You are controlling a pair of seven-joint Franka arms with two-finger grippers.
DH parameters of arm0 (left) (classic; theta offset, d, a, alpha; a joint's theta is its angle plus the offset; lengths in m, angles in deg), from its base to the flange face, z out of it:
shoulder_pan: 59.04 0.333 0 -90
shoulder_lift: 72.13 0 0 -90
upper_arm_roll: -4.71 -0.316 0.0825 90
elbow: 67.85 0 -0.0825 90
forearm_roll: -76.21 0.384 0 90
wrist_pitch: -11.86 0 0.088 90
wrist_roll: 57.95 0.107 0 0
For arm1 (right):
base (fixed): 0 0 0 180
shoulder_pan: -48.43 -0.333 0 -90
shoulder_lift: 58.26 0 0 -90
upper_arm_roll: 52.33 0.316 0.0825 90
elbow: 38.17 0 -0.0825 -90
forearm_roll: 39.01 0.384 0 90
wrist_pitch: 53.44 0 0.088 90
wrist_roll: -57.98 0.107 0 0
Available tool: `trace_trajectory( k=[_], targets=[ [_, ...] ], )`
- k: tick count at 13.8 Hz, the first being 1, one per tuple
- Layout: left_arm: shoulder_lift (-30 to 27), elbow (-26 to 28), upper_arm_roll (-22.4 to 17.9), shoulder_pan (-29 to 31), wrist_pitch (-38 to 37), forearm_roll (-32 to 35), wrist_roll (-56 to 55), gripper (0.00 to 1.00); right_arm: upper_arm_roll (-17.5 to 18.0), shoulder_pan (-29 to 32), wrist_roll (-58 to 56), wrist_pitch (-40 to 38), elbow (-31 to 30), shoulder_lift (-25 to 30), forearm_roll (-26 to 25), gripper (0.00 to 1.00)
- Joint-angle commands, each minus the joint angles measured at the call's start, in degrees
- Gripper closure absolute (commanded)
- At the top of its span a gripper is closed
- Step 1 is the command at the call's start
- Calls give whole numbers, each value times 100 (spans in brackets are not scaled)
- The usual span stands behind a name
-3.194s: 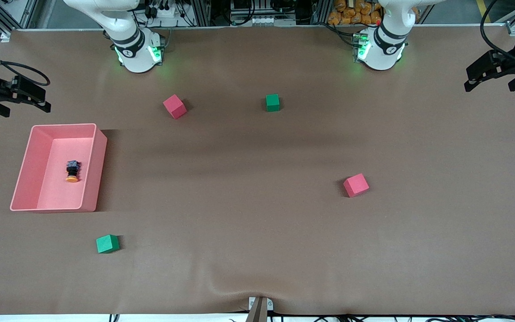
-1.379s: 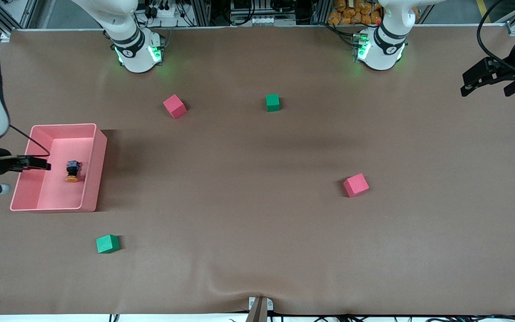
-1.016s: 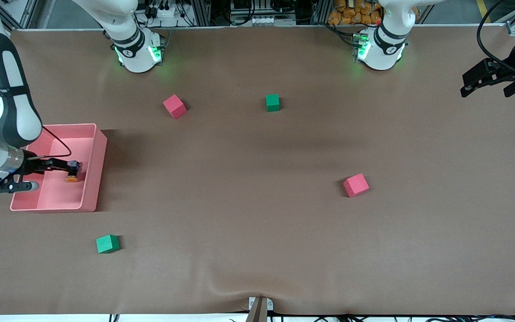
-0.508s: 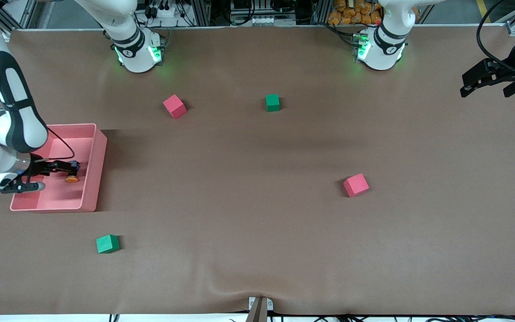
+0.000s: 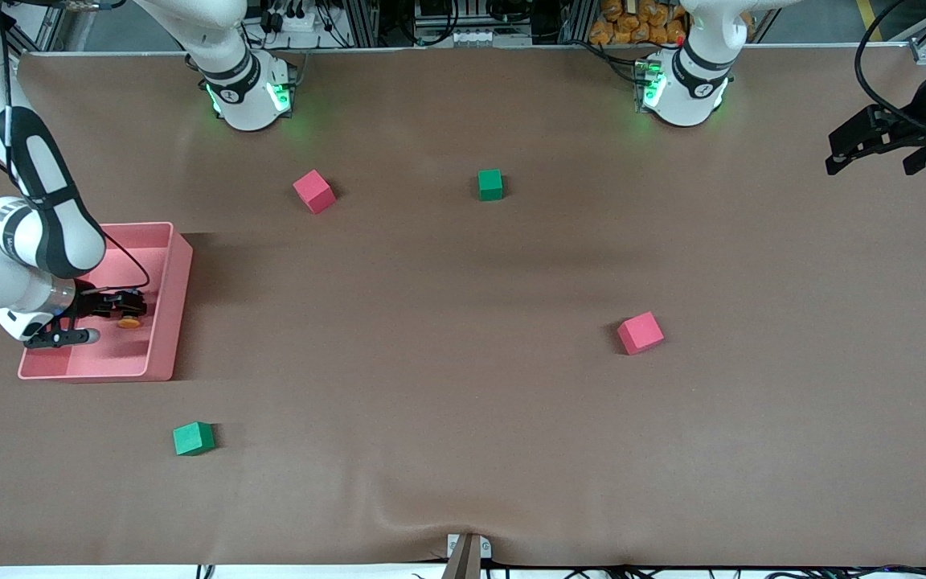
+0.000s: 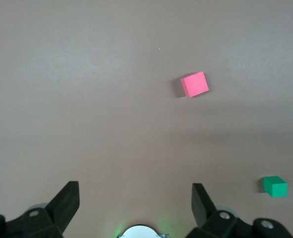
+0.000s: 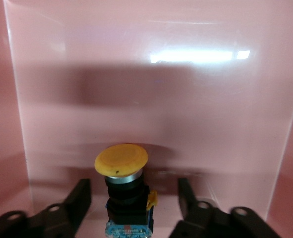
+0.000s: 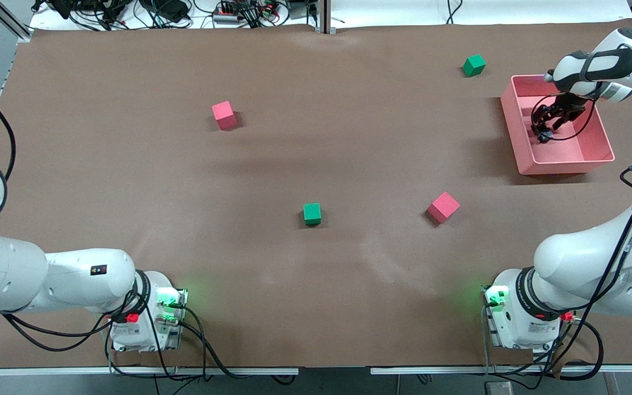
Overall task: Place and upright button with both arms
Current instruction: 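Lower the right gripper and grasp the yellow button's base, then lift the button out of the tray and carry it to mid-table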
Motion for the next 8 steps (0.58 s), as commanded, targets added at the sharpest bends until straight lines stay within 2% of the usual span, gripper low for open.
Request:
trace_trajectory(
  k=[1, 3, 4, 8],
  targets=[
    [77, -151, 31, 28, -113, 119, 81, 0, 47, 81, -130, 232, -103, 7, 73, 71],
    [85, -151, 32, 28, -113, 119, 81, 0, 47, 90, -121, 224, -94, 7, 73, 93],
    [86, -151, 32, 28, -104, 119, 72, 0, 47, 90, -130, 189, -68, 15, 73, 100],
    [129, -134, 40, 37, -113, 110, 72, 0, 55, 116, -121, 145, 20, 68, 73, 100]
  ],
)
